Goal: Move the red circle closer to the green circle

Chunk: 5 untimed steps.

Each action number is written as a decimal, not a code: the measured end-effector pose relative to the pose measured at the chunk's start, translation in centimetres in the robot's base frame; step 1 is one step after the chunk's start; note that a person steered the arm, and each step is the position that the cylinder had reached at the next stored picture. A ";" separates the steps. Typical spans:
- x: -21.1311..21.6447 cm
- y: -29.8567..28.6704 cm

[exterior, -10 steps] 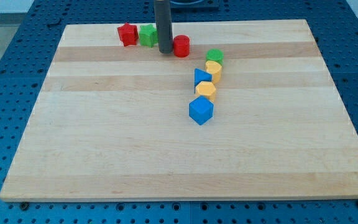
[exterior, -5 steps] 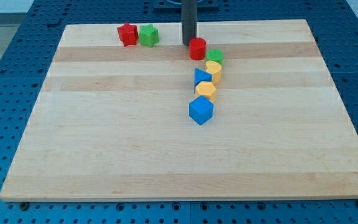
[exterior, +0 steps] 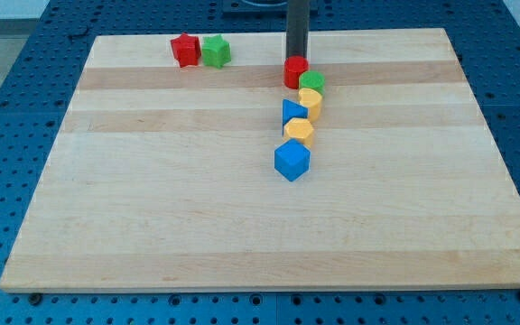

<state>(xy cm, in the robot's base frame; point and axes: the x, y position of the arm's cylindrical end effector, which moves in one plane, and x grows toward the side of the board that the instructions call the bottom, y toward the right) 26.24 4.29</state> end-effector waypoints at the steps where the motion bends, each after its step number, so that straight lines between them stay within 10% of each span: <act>1: 0.0 0.4; 5: 4.3 -13.9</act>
